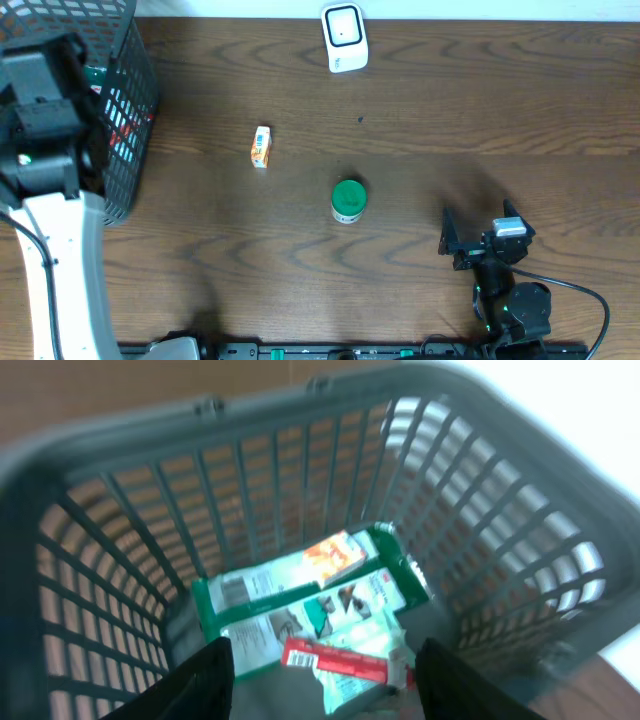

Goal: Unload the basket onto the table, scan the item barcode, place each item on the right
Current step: 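Reach the left gripper into the grey basket toward the red stick packet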

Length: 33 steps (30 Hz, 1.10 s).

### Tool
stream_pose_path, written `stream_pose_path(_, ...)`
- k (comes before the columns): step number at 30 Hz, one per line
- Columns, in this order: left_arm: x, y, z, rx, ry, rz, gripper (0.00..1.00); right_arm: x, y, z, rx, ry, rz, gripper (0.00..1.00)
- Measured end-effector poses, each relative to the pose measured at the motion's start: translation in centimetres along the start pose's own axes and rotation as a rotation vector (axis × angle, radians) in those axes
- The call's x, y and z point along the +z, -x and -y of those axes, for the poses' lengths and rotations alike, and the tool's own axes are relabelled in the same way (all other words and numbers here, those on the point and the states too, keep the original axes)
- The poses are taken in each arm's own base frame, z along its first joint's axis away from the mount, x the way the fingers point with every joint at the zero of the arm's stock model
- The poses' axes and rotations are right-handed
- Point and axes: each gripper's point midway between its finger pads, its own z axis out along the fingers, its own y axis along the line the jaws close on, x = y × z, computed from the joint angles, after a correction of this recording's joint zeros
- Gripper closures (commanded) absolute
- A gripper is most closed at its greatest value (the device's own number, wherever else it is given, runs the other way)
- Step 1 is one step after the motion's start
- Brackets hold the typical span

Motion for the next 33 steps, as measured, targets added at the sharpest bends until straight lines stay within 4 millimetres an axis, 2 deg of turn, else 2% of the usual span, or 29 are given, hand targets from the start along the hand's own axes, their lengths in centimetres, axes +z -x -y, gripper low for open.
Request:
stream_pose_path(4,4.3,-2.1,-0.7,-0.028,0.011,-0.126,0.41,0.0,0.0,0.0,0.0,0.0,0.0,0.01)
stream_pose_path(7,8.1,-5.1,-0.8,-0.028,0.021,-0.255,0.41,0.0,0.0,0.0,0.0,0.0,0.0,0.01)
stream_pose_path(11,11.7,-9.2,-0.8,-0.037,0.022,-0.409,0.4,0.0,0.0,0.0,0.0,0.0,0.0,0.01)
stream_pose_path(16,13.5,-13.1,-0.5,-0.022,0.028,-0.54,0.4,0.0,0.0,0.0,0.0,0.0,0.0,0.01)
stream_pose_path(22,15.2,-16.0,-0.3,-0.015,0.041,-0.623,0.41,0.0,0.0,0.0,0.0,0.0,0.0,0.01)
stream_pose_path(28,16.0,-17.1,-0.2,-0.016,0.049,-0.648,0.41,0.0,0.0,0.0,0.0,0.0,0.0,0.01)
stream_pose_path(33,17.3,-17.0,0.5,-0.043,0.036,-0.617,0.4,0.0,0.0,0.0,0.0,0.0,0.0,0.01)
